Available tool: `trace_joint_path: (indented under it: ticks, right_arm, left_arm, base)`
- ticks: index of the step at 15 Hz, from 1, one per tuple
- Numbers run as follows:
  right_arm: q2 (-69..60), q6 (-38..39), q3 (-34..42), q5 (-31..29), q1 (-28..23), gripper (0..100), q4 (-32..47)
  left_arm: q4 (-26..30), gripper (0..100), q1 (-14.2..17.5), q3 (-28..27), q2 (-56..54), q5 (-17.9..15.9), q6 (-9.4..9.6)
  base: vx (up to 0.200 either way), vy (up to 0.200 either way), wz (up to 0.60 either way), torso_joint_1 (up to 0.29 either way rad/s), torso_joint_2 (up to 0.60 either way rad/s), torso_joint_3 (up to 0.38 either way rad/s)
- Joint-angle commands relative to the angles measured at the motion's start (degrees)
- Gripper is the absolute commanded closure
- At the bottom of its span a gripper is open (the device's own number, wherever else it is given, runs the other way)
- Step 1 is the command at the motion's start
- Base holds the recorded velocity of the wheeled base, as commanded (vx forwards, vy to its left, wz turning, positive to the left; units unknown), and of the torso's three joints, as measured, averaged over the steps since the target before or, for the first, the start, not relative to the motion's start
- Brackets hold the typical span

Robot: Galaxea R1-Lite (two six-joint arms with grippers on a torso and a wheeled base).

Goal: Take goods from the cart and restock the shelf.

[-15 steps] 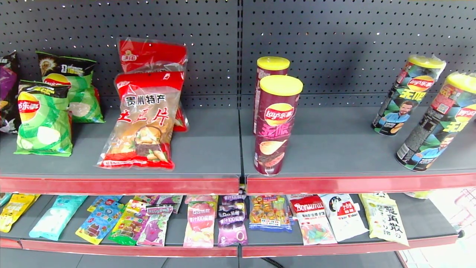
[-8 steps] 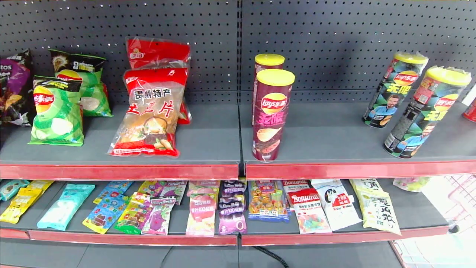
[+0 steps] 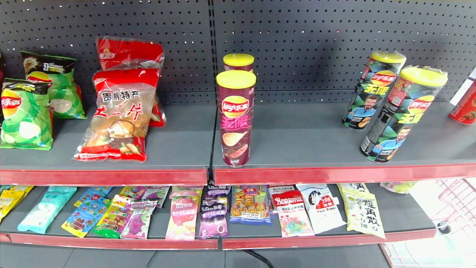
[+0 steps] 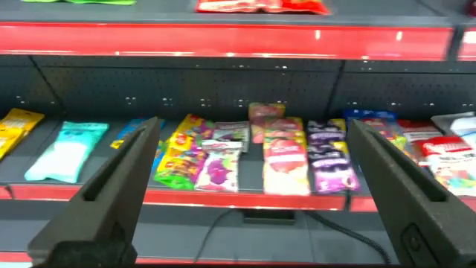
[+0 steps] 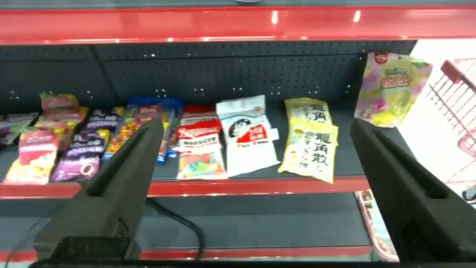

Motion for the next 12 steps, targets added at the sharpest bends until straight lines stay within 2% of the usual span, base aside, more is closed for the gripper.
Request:
trace_joint_path:
  ticks: [1,12]
  right_arm:
    - [-0.02,-0.02,0.0,0.0,0.0,0,0.02]
    - [-0.02,0.07,0.0,0.0,0.0,0,0.02]
  left_arm:
    - [-0.04,0,-0.04,0.01,0.05,0.02,-0.02]
    - [-0.04,0,-0.04,0.01,0.05,0.11,-0.02]
  base:
    - [0.0,-0.2,0.0,0.002,0.0,0.007]
    - [0.0,-0.2,0.0,0.002,0.0,0.003]
